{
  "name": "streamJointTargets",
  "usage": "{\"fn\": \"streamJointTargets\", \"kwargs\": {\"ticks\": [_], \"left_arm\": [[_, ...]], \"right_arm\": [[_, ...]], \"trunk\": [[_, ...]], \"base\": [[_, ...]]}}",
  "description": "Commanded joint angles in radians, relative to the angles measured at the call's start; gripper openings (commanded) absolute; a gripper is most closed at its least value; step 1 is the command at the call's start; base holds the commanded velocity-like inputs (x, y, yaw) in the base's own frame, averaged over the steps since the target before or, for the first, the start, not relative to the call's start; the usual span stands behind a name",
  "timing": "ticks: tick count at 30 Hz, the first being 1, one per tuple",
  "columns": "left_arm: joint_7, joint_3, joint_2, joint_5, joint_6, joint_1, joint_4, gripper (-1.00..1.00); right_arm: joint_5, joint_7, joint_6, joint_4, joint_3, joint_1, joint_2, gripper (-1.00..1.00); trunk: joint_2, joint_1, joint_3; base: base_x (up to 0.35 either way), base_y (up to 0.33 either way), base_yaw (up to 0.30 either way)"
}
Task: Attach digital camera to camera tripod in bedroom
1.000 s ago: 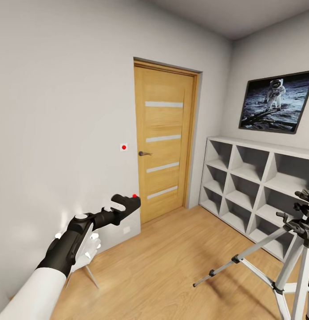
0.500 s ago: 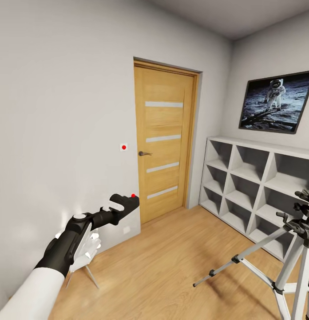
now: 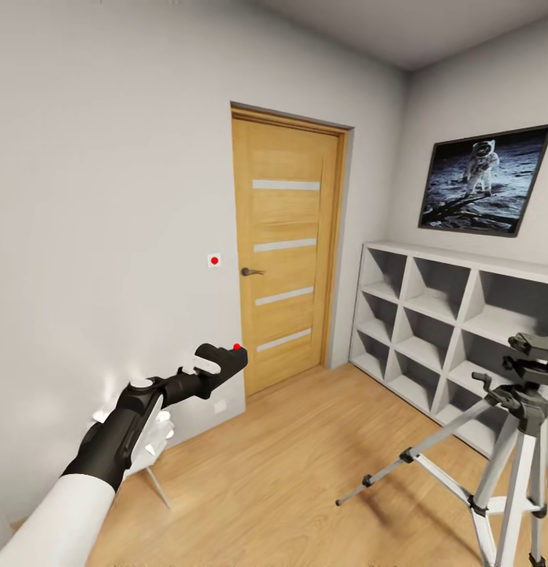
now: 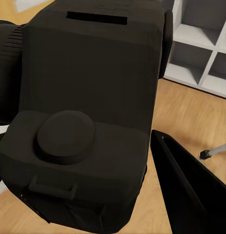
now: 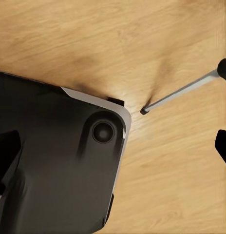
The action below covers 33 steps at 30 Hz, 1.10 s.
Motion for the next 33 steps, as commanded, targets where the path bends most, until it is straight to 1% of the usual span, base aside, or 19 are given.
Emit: {"fn": "streamJointTargets", "kwargs": {"ticks": [1, 5, 14, 24, 33], "left_arm": [[-0.008, 0.0, 0.0, -0.01, 0.001, 0.0, -0.001, -1.0], [-0.008, 0.0, 0.0, -0.01, 0.001, 0.0, -0.001, -1.0], [-0.008, 0.0, 0.0, -0.01, 0.0, 0.0, -0.001, -1.0], [-0.008, 0.0, 0.0, -0.01, 0.0, 0.0, -0.001, -1.0], [-0.008, 0.0, 0.0, -0.01, 0.0, 0.0, -0.001, -1.0]], "right_arm": [[0.008, 0.0, -0.006, 0.004, -0.001, -0.001, 0.0, 1.0], [0.008, -0.001, -0.007, 0.004, -0.001, -0.001, 0.0, 1.0], [0.007, -0.001, -0.006, 0.004, -0.001, -0.001, 0.0, 1.0], [0.007, -0.001, -0.007, 0.004, -0.002, -0.001, 0.0, 1.0], [0.007, -0.001, -0.007, 0.004, -0.002, -0.001, 0.0, 1.0]], "trunk": [[-0.001, 0.0, 0.0], [-0.001, 0.0, 0.0], [-0.001, 0.0, 0.0], [-0.001, 0.0, 0.0], [-0.001, 0.0, 0.0]], "base": [[-0.053, -0.183, 0.0], [-0.026, -0.094, 0.0], [-0.004, -0.013, 0.004], [0.0, -0.001, 0.158], [0.0, 0.0, 0.019]]}}
